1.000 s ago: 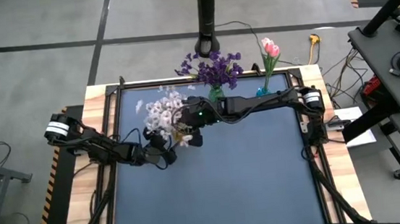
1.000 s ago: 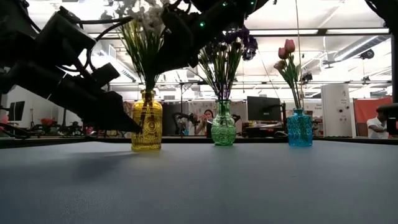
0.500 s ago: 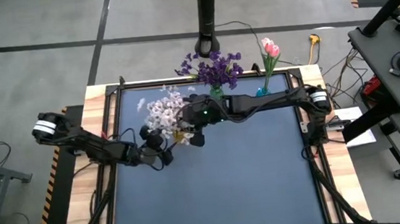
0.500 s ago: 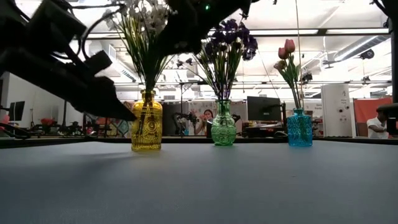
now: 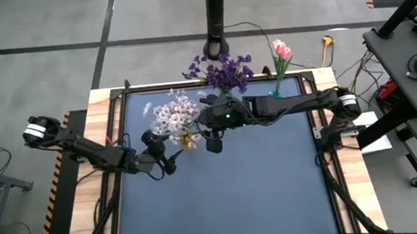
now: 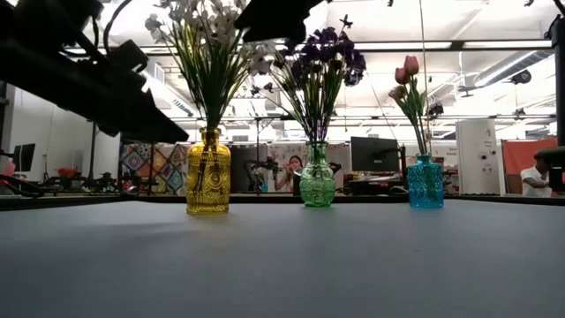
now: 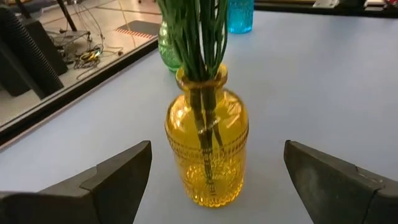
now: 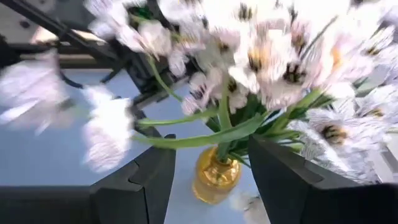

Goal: Sort flowers into vase by color
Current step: Put the white flowers into the yellow vase, then return to Home Position

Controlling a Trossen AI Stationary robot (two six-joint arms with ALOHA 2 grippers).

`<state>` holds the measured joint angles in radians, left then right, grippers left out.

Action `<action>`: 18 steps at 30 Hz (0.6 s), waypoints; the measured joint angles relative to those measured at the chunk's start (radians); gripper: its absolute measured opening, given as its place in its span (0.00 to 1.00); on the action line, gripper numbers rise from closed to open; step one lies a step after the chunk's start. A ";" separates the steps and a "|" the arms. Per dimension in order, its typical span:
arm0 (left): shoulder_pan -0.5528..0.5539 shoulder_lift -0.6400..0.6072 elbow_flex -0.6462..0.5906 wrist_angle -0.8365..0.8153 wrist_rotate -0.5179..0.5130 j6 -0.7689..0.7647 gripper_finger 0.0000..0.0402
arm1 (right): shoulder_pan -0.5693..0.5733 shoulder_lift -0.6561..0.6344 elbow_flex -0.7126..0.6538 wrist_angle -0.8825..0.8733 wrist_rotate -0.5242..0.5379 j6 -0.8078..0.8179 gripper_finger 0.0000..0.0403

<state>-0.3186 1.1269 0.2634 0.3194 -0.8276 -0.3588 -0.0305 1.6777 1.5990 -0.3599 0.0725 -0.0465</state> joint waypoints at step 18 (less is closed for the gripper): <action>-0.058 -0.147 0.000 -0.034 0.011 0.010 0.86 | 0.048 -0.137 0.000 -0.059 0.001 0.028 0.48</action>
<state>-0.3771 0.9794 0.2634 0.2856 -0.8171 -0.3489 0.0174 1.5410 1.5990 -0.4188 0.0734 -0.0181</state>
